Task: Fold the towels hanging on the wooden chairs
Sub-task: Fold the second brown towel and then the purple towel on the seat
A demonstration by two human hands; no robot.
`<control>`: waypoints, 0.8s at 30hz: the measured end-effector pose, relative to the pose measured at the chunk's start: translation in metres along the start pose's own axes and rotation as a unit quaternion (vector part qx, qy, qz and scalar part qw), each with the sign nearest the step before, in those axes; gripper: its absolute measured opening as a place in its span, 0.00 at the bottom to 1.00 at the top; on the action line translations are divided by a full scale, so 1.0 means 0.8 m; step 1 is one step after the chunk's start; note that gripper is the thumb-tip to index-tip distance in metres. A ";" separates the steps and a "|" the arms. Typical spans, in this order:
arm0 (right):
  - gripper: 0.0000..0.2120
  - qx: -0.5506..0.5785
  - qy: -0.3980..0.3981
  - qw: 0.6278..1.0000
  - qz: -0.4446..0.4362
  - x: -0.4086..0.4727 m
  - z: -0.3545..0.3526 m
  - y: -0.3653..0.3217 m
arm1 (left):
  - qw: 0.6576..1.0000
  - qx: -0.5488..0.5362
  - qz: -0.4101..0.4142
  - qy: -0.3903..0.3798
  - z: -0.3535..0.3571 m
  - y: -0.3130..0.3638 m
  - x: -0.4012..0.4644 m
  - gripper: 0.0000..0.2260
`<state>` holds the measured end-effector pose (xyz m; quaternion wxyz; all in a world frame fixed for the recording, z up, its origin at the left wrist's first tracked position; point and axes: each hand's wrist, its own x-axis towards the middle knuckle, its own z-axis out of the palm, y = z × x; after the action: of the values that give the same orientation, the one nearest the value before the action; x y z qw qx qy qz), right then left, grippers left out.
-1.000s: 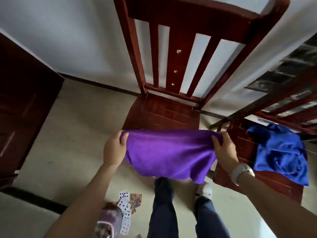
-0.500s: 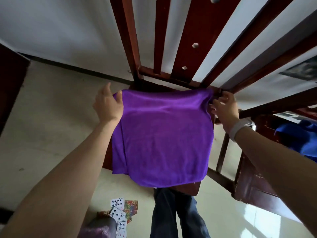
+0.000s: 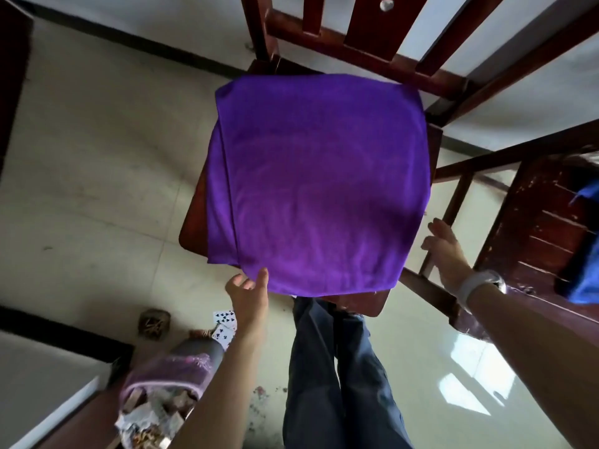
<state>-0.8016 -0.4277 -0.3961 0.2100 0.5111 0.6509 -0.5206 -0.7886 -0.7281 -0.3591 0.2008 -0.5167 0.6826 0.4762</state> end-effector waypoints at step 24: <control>0.08 0.040 -0.097 0.994 0.012 -0.085 -0.033 -0.052 | 0.991 -0.057 0.076 -0.092 -0.063 0.057 -0.007 0.04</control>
<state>-0.8051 -0.4320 -0.3128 0.2578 0.4738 0.6000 -0.5909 -0.8163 -0.7680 -0.3108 0.1958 -0.4280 0.6703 0.5737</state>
